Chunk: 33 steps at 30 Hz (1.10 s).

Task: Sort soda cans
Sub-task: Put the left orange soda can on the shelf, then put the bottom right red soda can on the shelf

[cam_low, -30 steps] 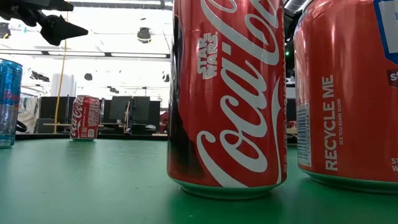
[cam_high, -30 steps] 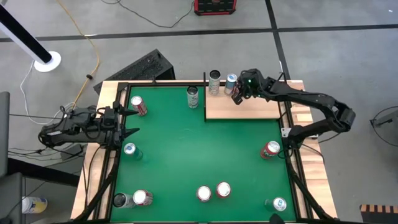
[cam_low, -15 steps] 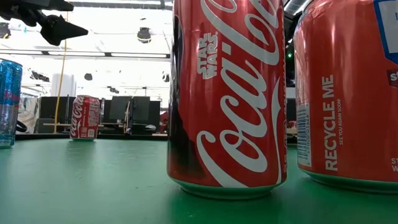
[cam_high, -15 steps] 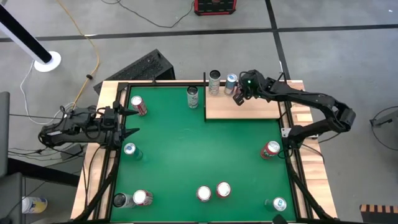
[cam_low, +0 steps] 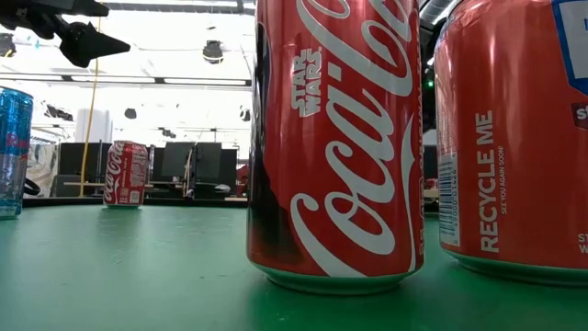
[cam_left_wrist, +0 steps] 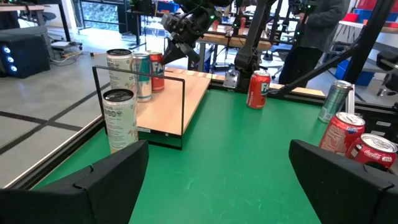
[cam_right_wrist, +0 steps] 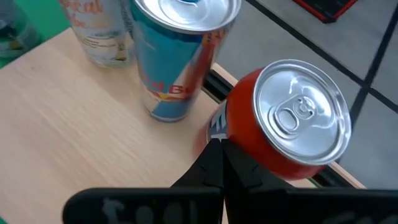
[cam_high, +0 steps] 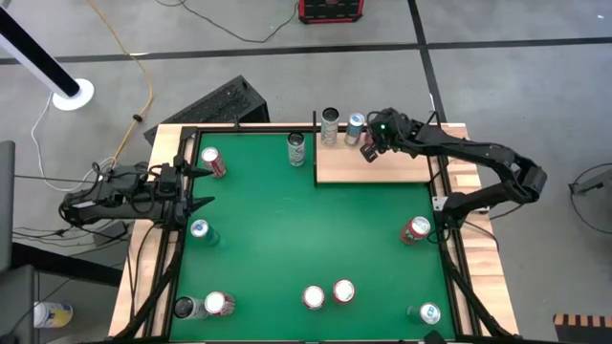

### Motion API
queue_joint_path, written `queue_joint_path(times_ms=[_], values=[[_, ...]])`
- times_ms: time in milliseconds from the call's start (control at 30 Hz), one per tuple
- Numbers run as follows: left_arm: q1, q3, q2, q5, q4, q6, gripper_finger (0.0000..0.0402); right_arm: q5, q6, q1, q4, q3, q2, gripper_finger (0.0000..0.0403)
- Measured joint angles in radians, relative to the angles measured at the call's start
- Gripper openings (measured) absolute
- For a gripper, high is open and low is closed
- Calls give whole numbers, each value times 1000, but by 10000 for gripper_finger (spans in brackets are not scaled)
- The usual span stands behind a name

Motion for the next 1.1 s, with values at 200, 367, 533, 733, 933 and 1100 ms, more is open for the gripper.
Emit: queue_joint_path(times_ms=[200, 367, 533, 733, 933, 1100], values=[[0, 0, 0, 0, 0, 0, 373, 26, 0, 0, -8, 0, 0, 16], [0, 0, 0, 0, 0, 0, 373, 26, 5, 0, -32, 0, 0, 16], [0, 0, 0, 0, 0, 0, 373, 26, 8, 0, -59, 0, 0, 16], [0, 0, 0, 0, 0, 0, 373, 56, 13, 0, -79, 0, 0, 17], [0, 0, 0, 0, 0, 0, 373, 42, 16, 6, -95, 0, -7, 20], [0, 0, 0, 0, 0, 0, 373, -27, 51, 43, -160, 0, -55, 20]])
